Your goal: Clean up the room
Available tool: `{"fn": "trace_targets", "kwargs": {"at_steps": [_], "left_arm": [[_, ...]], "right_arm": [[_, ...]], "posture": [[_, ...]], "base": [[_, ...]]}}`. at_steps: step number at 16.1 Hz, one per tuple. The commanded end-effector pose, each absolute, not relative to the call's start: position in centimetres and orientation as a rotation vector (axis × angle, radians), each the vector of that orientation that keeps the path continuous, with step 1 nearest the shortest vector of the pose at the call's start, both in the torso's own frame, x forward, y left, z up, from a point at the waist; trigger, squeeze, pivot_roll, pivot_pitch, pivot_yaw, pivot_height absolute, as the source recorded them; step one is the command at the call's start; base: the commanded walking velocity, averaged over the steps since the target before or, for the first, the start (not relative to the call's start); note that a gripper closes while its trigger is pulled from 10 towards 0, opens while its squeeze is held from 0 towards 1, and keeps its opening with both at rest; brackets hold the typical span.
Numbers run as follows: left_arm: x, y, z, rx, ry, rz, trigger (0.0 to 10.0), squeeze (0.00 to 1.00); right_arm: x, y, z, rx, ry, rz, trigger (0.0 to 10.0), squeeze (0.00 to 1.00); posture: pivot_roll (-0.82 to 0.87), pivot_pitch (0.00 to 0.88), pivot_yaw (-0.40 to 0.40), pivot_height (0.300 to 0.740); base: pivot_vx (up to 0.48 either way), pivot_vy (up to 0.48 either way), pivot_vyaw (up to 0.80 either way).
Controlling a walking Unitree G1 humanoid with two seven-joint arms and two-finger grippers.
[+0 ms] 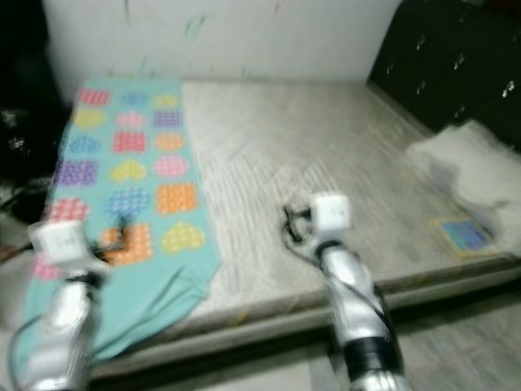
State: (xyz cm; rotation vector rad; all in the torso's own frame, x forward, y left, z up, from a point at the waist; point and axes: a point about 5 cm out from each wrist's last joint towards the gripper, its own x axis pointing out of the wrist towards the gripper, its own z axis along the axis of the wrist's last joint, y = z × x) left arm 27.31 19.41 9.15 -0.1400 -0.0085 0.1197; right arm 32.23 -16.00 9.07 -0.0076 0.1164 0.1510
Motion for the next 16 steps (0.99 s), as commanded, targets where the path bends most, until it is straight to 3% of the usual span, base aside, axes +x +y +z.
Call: {"fn": "trace_targets", "kwargs": {"at_steps": [1,4,16], "left_arm": [[27.4,20.0,9.5,-0.118,-0.017,0.136,10.0,0.00],[27.5,20.1,9.5,-0.114,-0.017,0.136,10.0,0.00],[27.8,20.2,11.1,-0.065,-0.060,0.140,10.0,0.00]], "right_arm": [[32.5,-15.6,9.7,-0.010,0.095,0.167,10.0,0.00],[32.6,-15.5,9.6,-0.008,0.096,0.169,10.0,0.00],[33.1,-14.9,10.0,-0.014,0.097,0.194,10.0,0.00]], "posture": [[-0.02,0.022,-0.122,0.740],[-0.01,0.019,-0.121,0.740],[-0.01,0.060,-0.109,0.740]], "base": [[0.000,0.472,0.80],[0.000,0.474,0.53],[0.000,0.000,0.00]]}}
